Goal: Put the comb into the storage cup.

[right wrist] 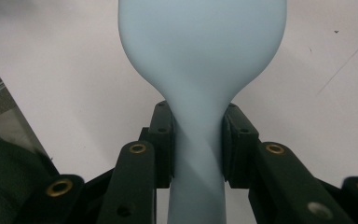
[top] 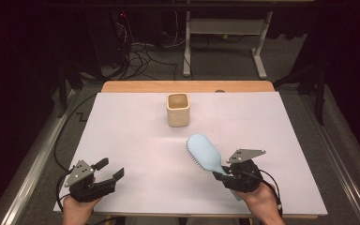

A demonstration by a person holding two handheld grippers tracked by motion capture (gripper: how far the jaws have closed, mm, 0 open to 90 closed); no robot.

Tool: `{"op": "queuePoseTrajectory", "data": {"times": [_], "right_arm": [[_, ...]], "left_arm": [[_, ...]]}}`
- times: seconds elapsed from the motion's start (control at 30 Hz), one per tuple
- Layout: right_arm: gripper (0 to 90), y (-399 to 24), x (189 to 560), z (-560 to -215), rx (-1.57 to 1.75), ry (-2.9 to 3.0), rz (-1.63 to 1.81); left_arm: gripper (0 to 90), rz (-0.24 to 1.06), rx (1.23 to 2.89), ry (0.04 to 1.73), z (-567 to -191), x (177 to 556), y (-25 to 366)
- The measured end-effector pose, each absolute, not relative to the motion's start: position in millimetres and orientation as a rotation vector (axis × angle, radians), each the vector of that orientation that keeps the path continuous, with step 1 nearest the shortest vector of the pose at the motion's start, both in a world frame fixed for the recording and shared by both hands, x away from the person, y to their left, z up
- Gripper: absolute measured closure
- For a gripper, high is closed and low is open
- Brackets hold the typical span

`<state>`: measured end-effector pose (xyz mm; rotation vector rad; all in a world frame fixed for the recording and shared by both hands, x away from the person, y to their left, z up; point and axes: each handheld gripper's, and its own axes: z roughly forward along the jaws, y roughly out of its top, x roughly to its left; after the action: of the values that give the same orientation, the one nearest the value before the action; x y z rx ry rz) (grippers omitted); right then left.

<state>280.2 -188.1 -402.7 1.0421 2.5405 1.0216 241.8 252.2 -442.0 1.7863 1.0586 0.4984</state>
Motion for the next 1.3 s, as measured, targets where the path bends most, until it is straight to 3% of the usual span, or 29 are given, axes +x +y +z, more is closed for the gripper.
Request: {"op": "queuePoseTrajectory", "data": {"times": [0.5,0.97,1.3], "right_arm": [[70.5,-188,266,-401,1.013,2.495,1.095],[70.5,-187,260,-404,0.986,2.491,1.112],[70.5,-185,259,-405,0.975,2.500,1.120]], "left_arm": [[27.4,0.503,1.828,0.948,-429,244,225],[29.1,0.392,1.943,0.792,-422,261,164],[29.2,0.272,1.907,0.778,-422,269,149]]}}
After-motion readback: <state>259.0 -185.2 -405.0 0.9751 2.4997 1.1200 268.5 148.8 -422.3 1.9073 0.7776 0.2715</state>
